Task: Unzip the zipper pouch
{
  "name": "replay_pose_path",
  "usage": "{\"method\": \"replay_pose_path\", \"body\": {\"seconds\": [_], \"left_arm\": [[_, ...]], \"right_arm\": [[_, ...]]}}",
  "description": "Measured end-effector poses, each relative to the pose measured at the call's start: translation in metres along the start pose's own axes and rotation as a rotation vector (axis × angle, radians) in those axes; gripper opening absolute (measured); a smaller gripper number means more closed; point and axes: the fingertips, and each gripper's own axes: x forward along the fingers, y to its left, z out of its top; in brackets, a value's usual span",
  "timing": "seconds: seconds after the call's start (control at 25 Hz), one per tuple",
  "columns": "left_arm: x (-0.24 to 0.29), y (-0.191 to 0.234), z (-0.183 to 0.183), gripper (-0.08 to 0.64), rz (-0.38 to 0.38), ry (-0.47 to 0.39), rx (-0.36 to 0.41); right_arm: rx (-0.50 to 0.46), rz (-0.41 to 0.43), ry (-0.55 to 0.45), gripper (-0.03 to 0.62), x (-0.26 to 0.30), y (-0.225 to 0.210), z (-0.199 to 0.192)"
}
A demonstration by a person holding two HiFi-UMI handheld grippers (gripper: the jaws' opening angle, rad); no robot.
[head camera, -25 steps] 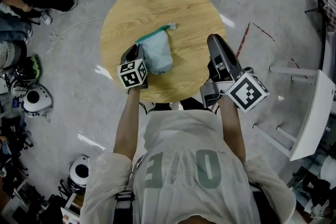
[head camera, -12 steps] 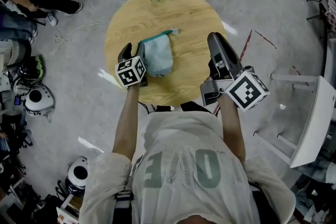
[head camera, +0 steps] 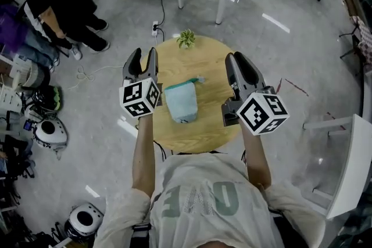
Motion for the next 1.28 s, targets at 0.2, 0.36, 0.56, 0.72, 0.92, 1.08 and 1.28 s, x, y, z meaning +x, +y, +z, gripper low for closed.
{"method": "replay_pose_path", "body": {"seconds": [0.2, 0.36, 0.56, 0.72, 0.92, 1.08, 1.28], "left_arm": [[-0.030, -0.036, 0.116, 0.169, -0.045, -0.208, 0.114], [-0.065, -0.060, 0.159, 0.088, -0.029, -0.312, 0.189], [-0.095, -0.088, 0.170, 0.034, -0.019, -0.364, 0.252], [-0.111, -0.099, 0.159, 0.026, -0.016, -0.365, 0.247], [-0.113, -0.102, 0.153, 0.026, -0.018, -0.368, 0.255], [-0.117, -0.102, 0.158, 0.026, -0.010, -0.381, 0.263], [-0.118, -0.101, 0.155, 0.026, -0.008, -0.375, 0.249]], "right_arm": [[-0.245, -0.001, -0.028, 0.086, 0.009, 0.021, 0.017], [-0.401, 0.020, -0.050, 0.062, 0.008, 0.043, 0.019], [-0.438, 0.028, -0.085, 0.037, 0.000, 0.054, 0.022], [-0.463, 0.008, -0.098, 0.029, -0.010, 0.054, 0.019], [-0.473, 0.002, -0.094, 0.029, -0.014, 0.054, 0.014], [-0.495, 0.000, -0.104, 0.029, -0.017, 0.059, 0.018], [-0.509, -0.002, -0.111, 0.029, -0.019, 0.060, 0.021]]}}
